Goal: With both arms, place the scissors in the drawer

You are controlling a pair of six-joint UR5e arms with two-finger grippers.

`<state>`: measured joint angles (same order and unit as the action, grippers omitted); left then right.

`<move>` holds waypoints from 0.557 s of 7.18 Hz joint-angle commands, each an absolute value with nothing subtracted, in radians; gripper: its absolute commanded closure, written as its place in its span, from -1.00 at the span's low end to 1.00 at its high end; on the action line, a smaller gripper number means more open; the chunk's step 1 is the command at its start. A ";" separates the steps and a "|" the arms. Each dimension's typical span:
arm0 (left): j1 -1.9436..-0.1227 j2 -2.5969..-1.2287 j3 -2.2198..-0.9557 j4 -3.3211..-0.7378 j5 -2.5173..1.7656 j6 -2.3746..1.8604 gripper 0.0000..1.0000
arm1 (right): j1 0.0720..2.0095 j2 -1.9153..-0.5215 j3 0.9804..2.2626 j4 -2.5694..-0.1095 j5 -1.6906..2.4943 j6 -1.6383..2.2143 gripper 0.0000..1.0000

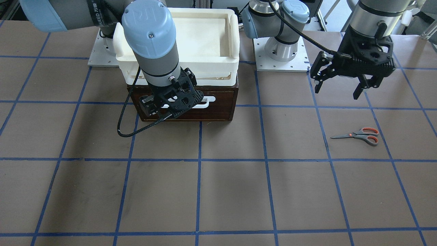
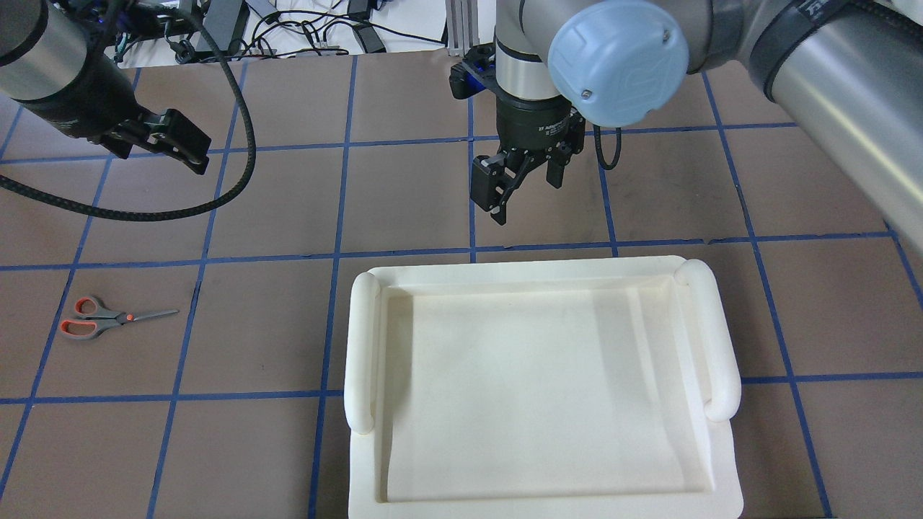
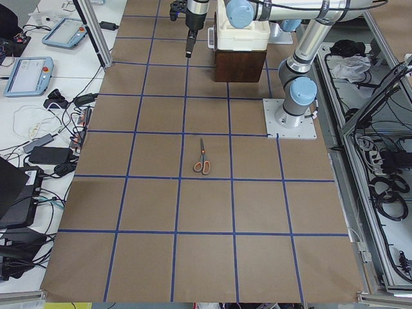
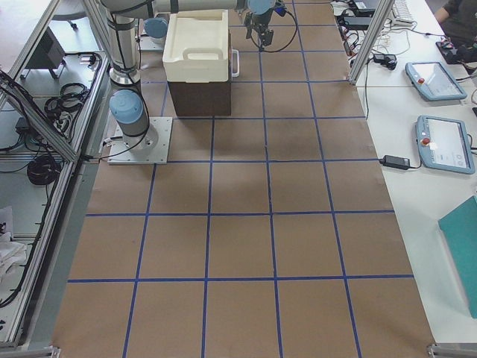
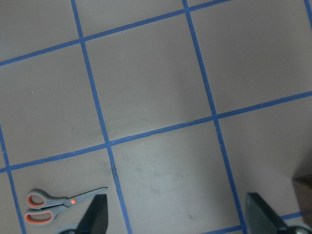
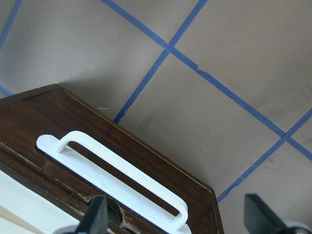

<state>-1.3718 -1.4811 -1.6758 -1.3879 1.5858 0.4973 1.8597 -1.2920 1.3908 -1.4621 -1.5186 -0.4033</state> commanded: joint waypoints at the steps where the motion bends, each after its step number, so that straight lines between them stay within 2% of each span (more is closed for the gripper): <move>1: -1.268 -1.476 -1.709 -1.396 1.588 0.835 -1.00 | 1.861 -1.237 1.364 -1.431 -1.516 -0.717 -1.00; 4: -1.038 -1.502 -1.767 -1.466 1.586 1.351 -1.00 | 1.861 -1.207 1.377 -1.451 -1.528 -1.165 -1.00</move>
<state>-1.1378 -1.4886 -1.7406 -1.4428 1.5873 1.1328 1.8607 -1.2221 1.3732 -1.4457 -1.5252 -1.0179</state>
